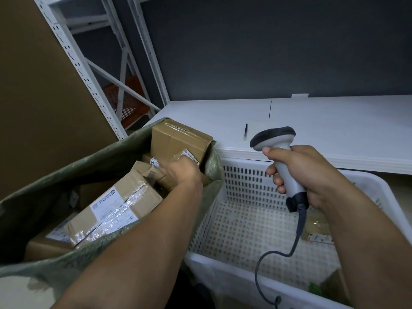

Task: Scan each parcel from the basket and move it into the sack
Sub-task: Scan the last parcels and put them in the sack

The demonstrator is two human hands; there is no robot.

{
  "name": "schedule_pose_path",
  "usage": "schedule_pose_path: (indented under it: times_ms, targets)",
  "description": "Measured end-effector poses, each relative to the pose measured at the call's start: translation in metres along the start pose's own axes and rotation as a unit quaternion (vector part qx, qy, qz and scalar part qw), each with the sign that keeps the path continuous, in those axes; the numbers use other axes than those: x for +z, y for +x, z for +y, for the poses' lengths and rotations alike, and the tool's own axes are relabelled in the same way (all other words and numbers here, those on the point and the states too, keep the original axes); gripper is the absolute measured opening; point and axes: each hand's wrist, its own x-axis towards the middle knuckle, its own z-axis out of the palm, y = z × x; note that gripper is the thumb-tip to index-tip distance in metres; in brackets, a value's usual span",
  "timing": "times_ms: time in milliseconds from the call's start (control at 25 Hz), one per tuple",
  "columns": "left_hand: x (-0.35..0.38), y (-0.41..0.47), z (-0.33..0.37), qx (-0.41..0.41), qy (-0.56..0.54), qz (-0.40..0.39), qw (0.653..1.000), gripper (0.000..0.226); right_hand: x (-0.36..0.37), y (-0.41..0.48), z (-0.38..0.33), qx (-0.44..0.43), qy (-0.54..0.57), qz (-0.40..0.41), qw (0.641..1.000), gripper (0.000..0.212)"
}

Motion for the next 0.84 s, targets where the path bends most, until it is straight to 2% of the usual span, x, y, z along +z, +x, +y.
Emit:
schedule_pose_path:
  times_ms: [120,240,360,440,560,600,840]
  targets:
    - [0.016,-0.021,-0.008,0.039,-0.019,-0.078,0.996,0.079,-0.01,-0.002,0.0,0.004,-0.001,0.01,1.0,0.029]
    - [0.039,-0.042,-0.025,0.053,0.014,-0.135,0.989,0.073,-0.027,-0.005,0.004,0.013,-0.012,0.035,0.999,0.03]
    - [0.06,-0.071,-0.044,0.04,0.103,-0.198,0.974,0.07,-0.05,-0.008,0.008,0.029,-0.03,0.067,0.997,0.03]
    - [0.077,-0.091,-0.067,0.008,0.173,-0.258,0.951,0.066,-0.065,-0.011,0.013,0.037,-0.028,0.083,0.995,0.03]
    - [0.096,-0.122,-0.109,-0.059,0.24,-0.349,0.904,0.055,-0.086,-0.013,0.027,0.053,-0.027,0.105,0.993,0.029]
    - [0.098,-0.132,-0.119,-0.068,0.27,-0.367,0.888,0.058,-0.093,-0.013,0.033,0.061,-0.029,0.113,0.991,0.028]
    - [0.105,-0.183,-0.186,-0.067,0.457,-0.481,0.745,0.059,-0.128,-0.009,0.066,0.108,-0.032,0.132,0.985,0.026]
